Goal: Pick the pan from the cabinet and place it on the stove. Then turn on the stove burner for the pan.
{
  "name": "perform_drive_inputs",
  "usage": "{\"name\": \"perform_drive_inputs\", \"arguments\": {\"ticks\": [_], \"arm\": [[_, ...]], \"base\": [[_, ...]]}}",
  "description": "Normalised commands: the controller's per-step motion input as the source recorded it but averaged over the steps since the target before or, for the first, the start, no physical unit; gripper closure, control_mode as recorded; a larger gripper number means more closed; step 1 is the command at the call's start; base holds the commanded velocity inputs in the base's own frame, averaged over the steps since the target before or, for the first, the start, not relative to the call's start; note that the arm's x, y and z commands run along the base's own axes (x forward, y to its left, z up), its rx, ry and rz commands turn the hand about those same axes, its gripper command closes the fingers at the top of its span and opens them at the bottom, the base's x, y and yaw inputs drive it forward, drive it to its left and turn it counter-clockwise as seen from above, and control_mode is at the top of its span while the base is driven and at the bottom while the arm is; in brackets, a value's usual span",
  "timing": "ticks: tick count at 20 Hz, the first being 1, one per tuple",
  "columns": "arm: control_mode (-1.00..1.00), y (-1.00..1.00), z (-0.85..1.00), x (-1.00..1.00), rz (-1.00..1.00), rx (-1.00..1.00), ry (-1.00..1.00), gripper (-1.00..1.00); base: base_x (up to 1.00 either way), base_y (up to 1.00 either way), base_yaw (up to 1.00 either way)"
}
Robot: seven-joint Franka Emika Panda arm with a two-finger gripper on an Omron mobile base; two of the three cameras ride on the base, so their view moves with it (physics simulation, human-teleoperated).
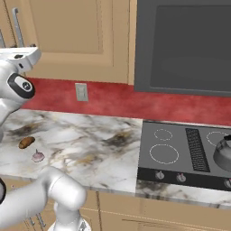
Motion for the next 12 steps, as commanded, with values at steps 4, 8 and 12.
{"name": "perform_drive_inputs", "arguments": {"ticks": [4, 8, 12], "arm": [[-1.0, 0.14, 0.0, 0.22, -0.02, 0.0, 0.0, -1.0], [-1.0, 0.11, -0.01, 0.15, -0.01, 0.0, 0.01, 1.0], [-1.0, 0.02, -0.02, 0.0, -0.01, 0.0, 0.0, 1.0]], "base": [[0.0, 0.0, 0.0], [0.0, 0.0, 0.0], [0.0, 0.0, 0.0]]}}
